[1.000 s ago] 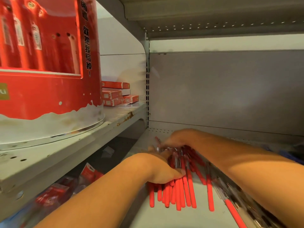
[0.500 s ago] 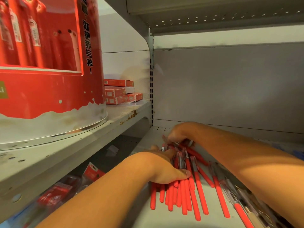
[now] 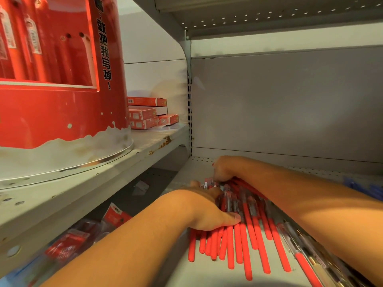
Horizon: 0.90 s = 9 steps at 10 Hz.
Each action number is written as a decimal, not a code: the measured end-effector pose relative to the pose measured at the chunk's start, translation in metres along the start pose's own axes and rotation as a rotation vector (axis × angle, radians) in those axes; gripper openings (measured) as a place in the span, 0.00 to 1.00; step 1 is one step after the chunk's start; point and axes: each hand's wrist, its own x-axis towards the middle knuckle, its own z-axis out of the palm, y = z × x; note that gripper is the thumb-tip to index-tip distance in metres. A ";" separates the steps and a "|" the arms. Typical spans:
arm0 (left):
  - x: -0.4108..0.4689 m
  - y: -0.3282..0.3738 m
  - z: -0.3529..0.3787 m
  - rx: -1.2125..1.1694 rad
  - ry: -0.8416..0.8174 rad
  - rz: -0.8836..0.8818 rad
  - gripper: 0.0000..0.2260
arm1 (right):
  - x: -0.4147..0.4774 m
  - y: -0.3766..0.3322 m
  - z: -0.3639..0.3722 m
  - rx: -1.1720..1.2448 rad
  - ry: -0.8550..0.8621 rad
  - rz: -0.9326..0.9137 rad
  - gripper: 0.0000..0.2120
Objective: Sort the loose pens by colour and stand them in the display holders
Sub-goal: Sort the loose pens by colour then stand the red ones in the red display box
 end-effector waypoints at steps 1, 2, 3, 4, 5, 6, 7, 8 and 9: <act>0.001 0.001 0.001 0.009 0.005 -0.025 0.40 | 0.001 0.001 0.005 0.061 0.141 -0.018 0.17; 0.000 0.002 0.002 0.006 0.007 -0.019 0.40 | 0.001 0.009 0.003 0.079 0.200 -0.031 0.15; -0.001 0.003 0.000 0.010 -0.002 -0.034 0.41 | 0.001 0.033 -0.017 0.432 0.345 0.017 0.16; -0.001 0.004 -0.001 0.019 -0.010 -0.037 0.41 | -0.008 0.054 -0.036 0.439 0.482 0.027 0.20; -0.002 0.004 -0.001 0.031 -0.005 -0.032 0.41 | -0.022 0.071 -0.049 0.459 0.556 0.040 0.22; -0.004 0.007 -0.001 0.046 0.004 -0.023 0.40 | -0.040 0.078 -0.049 0.457 0.516 0.060 0.20; -0.004 0.008 -0.001 0.042 0.010 -0.034 0.40 | -0.057 0.085 -0.050 0.511 0.531 0.063 0.19; -0.005 0.010 -0.001 0.026 0.023 -0.056 0.40 | -0.076 0.088 -0.053 0.549 0.555 0.050 0.20; -0.007 0.013 -0.005 0.026 0.173 -0.068 0.39 | -0.094 0.090 -0.056 0.586 0.561 -0.002 0.18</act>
